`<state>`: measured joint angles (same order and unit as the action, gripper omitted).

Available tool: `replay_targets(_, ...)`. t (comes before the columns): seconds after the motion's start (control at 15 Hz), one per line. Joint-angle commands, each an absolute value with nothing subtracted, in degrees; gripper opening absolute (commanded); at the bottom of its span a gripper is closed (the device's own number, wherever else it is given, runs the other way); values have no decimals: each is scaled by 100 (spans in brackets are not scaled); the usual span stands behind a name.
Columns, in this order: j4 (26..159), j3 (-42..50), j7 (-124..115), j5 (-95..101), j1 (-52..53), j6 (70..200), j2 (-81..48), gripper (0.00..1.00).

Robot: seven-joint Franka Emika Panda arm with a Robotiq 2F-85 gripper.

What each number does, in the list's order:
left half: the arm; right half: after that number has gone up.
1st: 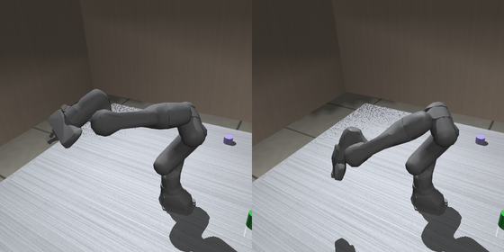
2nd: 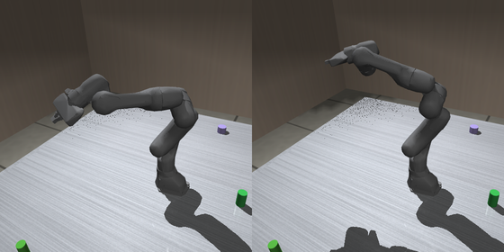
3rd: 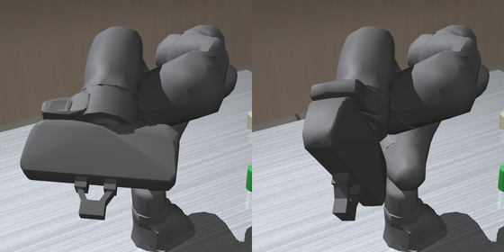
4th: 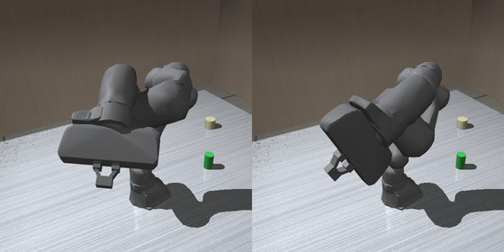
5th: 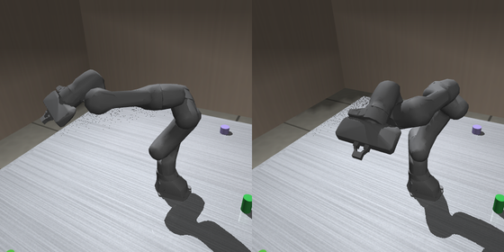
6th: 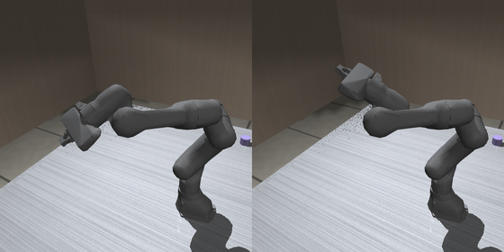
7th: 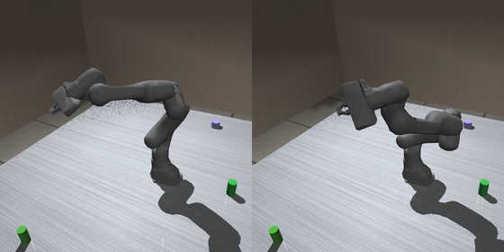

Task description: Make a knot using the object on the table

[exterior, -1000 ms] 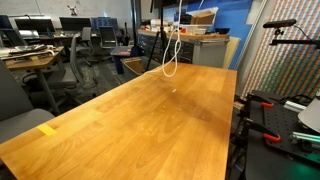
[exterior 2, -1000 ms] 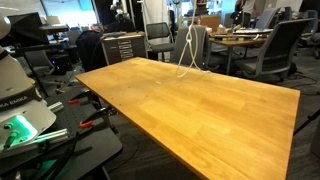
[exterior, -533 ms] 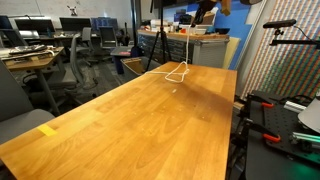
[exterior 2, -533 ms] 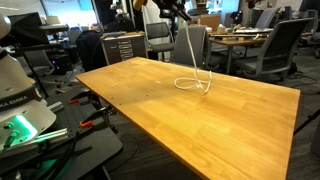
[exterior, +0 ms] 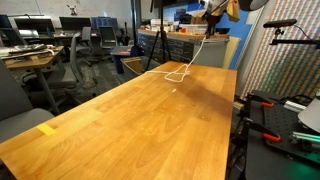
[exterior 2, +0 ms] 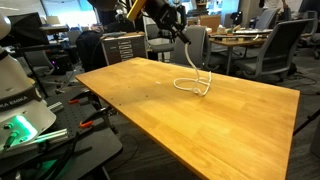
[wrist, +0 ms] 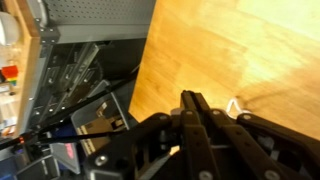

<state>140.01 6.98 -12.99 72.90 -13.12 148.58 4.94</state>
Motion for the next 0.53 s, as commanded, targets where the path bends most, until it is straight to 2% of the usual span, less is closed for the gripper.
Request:
replay_targets(0.0,14067,807,220,5763,-1050,14641,281,2)
replay_targets(0.2,13991,727,1341,4436,-918,13914,92,2)
replay_targets(0.27,13948,713,1782,3952,-879,13746,23,31)
replay_targets(0.33,13846,680,2103,3516,-833,13438,-55,33)
replay_targets(0.47,13502,612,2471,2727,-743,12722,-316,47)
